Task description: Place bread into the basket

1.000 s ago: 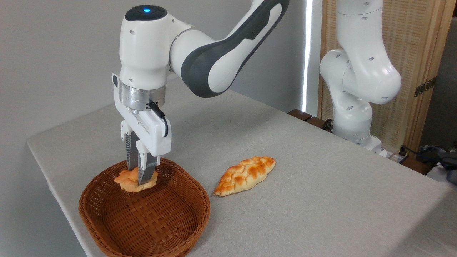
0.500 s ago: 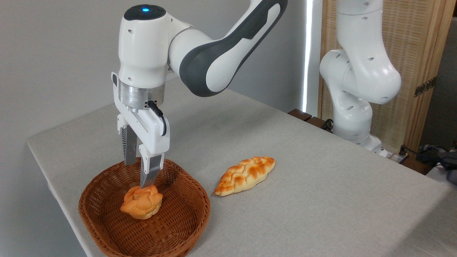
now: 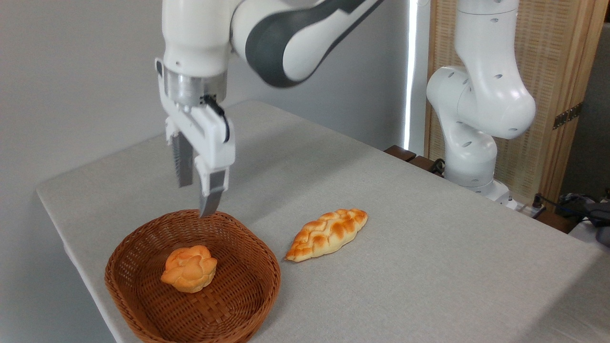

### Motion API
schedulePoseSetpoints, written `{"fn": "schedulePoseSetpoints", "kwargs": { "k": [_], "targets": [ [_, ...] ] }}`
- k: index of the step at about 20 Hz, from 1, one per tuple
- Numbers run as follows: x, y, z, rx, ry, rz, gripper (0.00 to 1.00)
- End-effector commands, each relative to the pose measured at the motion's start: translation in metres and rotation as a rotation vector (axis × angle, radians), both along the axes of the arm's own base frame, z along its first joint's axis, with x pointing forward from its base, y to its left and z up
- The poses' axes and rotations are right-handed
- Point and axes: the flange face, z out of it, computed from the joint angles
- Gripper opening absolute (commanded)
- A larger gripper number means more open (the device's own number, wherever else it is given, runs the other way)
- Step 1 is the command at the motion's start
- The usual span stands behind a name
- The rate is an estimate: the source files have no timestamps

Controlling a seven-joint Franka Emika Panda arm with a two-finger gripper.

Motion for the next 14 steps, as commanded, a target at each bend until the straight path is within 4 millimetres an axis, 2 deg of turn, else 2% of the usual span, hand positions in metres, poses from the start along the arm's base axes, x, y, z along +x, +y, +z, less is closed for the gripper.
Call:
{"fn": "schedulePoseSetpoints", "kwargs": {
  "k": [1,3,6,10,13,14],
  "targets": [
    [-0.009,0.006,0.03,0.017,0.095,-0.01,1.0],
    [-0.01,0.022,0.05,0.071,0.128,0.016,1.0],
    [-0.016,0.032,0.063,0.185,0.167,0.042,1.0],
    [-0.015,0.035,0.072,0.183,0.176,0.191,1.0],
    [-0.012,0.059,0.078,0.168,0.168,0.23,1.0],
    [-0.011,0.06,0.081,0.164,0.163,0.234,1.0]
  ]
}}
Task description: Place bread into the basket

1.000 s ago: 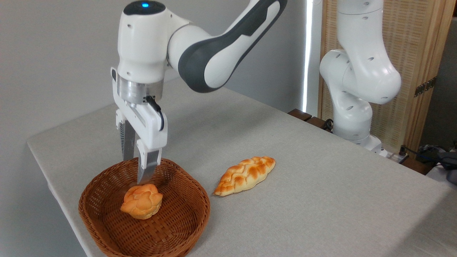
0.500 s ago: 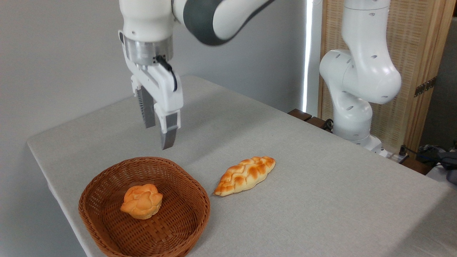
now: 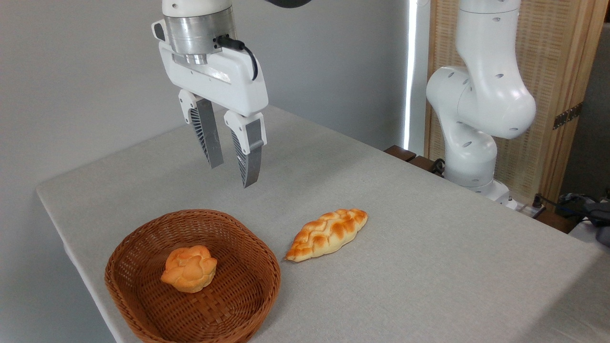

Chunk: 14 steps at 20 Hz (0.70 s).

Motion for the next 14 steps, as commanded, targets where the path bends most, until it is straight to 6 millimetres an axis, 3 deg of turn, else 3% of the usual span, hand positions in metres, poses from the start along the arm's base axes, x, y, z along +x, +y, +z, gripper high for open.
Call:
{"fn": "schedulePoseSetpoints", "kwargs": {
  "k": [1,14],
  "targets": [
    [0.0032,0.0187,0.011,0.0,-0.004,0.045,1.0],
    [0.0024,0.0117,0.0095,0.001,-0.001,0.031,1.0]
  ]
}}
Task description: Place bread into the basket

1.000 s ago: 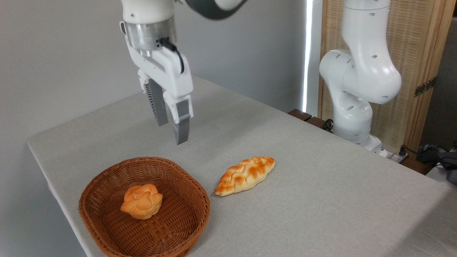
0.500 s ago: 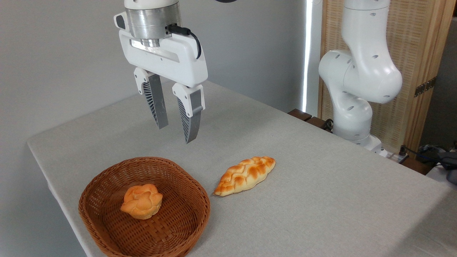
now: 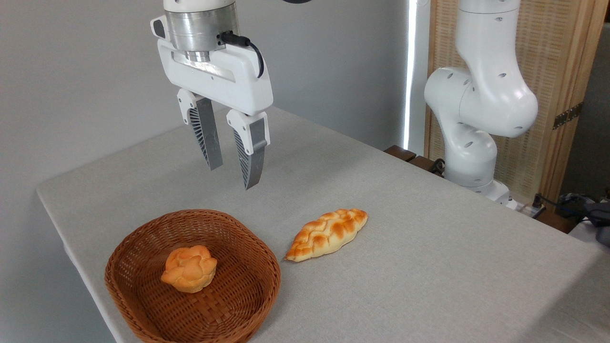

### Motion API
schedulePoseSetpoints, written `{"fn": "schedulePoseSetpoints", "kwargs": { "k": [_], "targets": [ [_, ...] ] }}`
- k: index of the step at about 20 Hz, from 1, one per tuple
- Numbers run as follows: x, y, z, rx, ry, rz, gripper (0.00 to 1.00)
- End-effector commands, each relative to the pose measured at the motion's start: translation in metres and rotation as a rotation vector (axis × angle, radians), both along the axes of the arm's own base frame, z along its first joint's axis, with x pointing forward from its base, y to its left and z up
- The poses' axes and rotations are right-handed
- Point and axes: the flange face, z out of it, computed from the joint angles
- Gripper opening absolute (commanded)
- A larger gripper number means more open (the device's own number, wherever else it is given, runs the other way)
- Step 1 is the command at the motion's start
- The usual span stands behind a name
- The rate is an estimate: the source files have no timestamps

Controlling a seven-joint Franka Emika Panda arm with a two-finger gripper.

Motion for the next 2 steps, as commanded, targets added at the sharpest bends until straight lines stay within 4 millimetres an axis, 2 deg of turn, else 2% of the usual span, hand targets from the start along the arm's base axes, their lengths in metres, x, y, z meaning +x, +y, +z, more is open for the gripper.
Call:
{"fn": "schedulePoseSetpoints", "kwargs": {
  "k": [1,2],
  "targets": [
    [-0.0001,0.002,0.0043,0.001,0.012,0.013,1.0],
    [-0.0002,0.0013,0.0043,0.003,0.012,0.011,1.0]
  ]
}}
